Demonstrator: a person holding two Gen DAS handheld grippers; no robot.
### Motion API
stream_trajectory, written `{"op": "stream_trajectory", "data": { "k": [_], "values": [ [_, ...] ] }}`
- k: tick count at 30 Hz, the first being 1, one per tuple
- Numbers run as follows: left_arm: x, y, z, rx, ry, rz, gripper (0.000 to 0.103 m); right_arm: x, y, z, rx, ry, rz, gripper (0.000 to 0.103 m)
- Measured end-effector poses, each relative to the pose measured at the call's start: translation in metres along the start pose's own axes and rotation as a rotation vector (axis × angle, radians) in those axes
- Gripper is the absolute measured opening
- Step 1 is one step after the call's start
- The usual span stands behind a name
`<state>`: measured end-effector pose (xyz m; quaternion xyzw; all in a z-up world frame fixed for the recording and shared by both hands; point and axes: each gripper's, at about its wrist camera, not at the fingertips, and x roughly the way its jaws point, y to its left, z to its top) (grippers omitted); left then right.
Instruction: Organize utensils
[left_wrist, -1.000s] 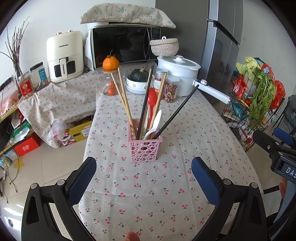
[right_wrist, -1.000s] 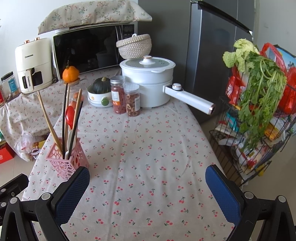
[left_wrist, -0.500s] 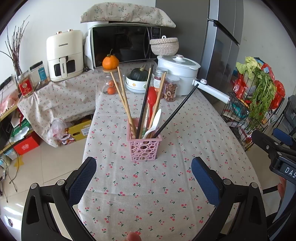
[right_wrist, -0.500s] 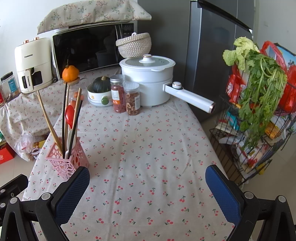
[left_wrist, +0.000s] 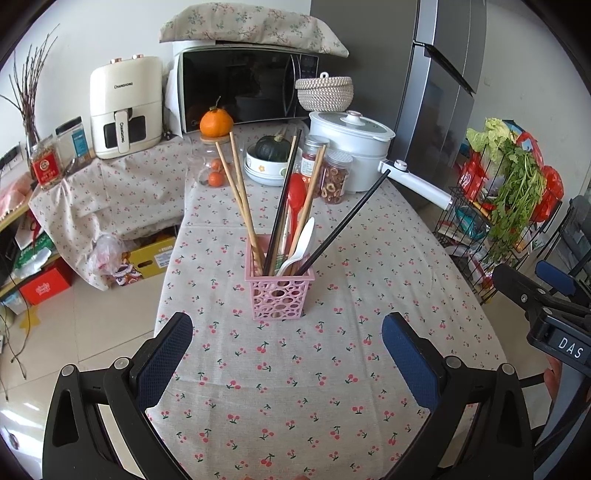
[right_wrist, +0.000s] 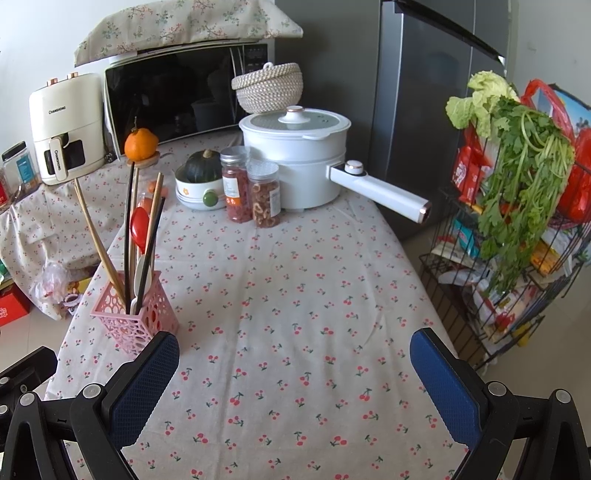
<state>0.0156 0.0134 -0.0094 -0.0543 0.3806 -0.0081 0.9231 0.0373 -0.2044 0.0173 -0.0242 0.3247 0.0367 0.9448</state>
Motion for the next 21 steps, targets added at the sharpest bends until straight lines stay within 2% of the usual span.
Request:
{"op": "stream_trajectory", "data": {
  "k": [9,14,19,21],
  "values": [
    [-0.0031,0.0041,0.0033,-0.038,0.013,-0.022,0.103,0.0005,0.0007,-0.0004,0.0,0.003,0.001,0.103],
    [-0.0054,0.0023,0.0039,-0.03,0.003,0.008,0.103,0.0005,0.0008,-0.0005,-0.001,0.005,0.001,0.103],
    [-0.0034,0.0028,0.003,-0.03,0.012,0.002,0.103,0.0009,0.0028,-0.0021,-0.001,0.006,0.002,0.103],
    [-0.0033,0.0046,0.0025,-0.043,0.002,-0.023,0.103,0.0012,0.0025,-0.0017,-0.001,0.008,0.002,0.103]
  ]
}}
